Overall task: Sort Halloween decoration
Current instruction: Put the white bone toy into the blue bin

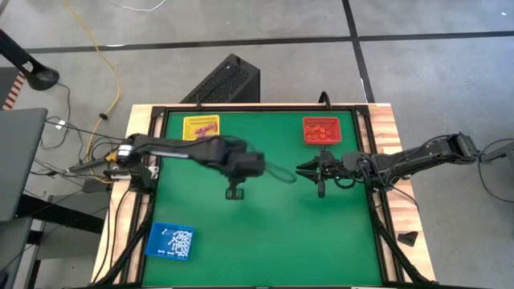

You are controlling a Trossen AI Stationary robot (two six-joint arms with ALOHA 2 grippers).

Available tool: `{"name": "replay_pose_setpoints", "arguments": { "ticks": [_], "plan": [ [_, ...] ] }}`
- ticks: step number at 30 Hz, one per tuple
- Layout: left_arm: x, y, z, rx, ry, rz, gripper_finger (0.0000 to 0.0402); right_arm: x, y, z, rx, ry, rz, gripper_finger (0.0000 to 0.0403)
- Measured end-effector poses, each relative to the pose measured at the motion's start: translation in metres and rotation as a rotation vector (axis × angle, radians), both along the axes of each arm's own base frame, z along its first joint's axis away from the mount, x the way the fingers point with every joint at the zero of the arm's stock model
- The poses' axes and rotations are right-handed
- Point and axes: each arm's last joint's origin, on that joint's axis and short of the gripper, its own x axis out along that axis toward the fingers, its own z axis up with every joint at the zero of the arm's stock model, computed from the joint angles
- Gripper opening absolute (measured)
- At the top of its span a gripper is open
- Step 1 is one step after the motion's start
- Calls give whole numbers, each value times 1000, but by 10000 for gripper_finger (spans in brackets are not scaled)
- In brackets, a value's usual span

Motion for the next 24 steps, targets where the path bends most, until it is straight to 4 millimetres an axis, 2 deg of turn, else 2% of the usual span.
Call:
{"name": "replay_pose_setpoints", "arguments": {
  "ticks": [6,11,14,18,21,24],
  "plan": [
    [-43,-65,37,53,-100,-43,3,0,0,1,4,-5,-1,109],
    [-88,-125,45,88,-145,-74,3,0,0,2,13,-16,-2,109],
    [-122,-152,32,58,-172,-55,2,0,0,2,36,-28,-5,109],
    [-169,-176,-5,-93,-233,30,2,1,0,4,43,-50,-5,109],
    [-199,-187,-38,-250,-289,77,2,2,0,3,68,-50,-10,109],
    [-223,-187,-69,-371,-306,129,2,6,0,0,91,-36,-16,109]
  ]
}}
